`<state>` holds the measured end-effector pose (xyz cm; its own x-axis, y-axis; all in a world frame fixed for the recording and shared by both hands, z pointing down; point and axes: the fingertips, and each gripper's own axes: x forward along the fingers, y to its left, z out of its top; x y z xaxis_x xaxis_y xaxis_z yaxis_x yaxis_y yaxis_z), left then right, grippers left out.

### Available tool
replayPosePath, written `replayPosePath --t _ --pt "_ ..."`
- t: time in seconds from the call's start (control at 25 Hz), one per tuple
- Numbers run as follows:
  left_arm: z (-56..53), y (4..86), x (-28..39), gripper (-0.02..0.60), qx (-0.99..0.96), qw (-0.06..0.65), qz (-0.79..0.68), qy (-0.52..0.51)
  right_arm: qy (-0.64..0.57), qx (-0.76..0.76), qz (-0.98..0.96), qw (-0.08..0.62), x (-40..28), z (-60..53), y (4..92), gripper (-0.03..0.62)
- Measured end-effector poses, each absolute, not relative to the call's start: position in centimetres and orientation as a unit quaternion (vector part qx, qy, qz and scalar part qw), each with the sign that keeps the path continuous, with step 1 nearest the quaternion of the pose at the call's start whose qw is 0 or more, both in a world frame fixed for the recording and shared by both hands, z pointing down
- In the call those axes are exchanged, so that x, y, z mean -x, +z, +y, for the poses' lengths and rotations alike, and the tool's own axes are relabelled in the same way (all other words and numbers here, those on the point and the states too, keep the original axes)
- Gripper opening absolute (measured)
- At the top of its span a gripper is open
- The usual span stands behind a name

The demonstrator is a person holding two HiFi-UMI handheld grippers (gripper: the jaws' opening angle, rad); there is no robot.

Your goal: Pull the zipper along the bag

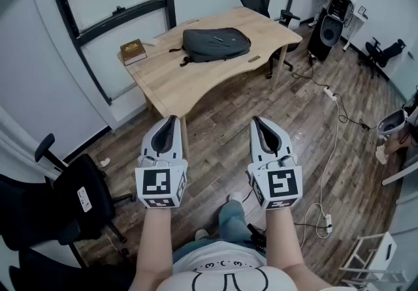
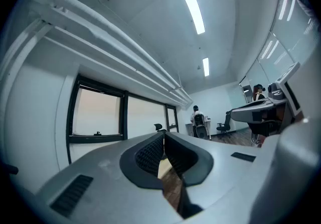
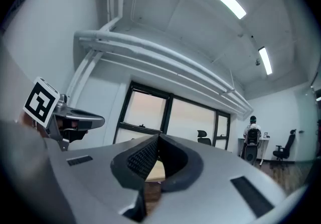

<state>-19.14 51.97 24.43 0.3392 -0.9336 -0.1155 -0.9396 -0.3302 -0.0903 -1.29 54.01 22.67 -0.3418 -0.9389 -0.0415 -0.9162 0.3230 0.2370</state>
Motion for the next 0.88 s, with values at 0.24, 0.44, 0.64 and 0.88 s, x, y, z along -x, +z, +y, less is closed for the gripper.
replayPosePath --t 0.24,0.44,0.64,0.88 --pt "52.2 24.7 20.5 0.02 0.819 0.062 0.57 0.026 -0.094 -0.588 -0.803 0.039 1.4 54.5 22.4 0.051" --pt "51.5 25.4 20.9 0.02 0.827 0.055 0.559 0.027 -0.068 -0.604 -0.794 0.031 0.6 54.0 23.2 0.051" --pt "48.9 26.3 19.9 0.02 0.828 0.057 0.558 0.017 -0.067 -0.613 -0.786 0.034 -0.2 51.0 23.6 0.051" --pt "42.0 27.6 18.0 0.021 0.837 0.018 0.547 0.023 -0.056 -0.601 -0.797 0.032 -1.7 43.9 24.3 0.043"
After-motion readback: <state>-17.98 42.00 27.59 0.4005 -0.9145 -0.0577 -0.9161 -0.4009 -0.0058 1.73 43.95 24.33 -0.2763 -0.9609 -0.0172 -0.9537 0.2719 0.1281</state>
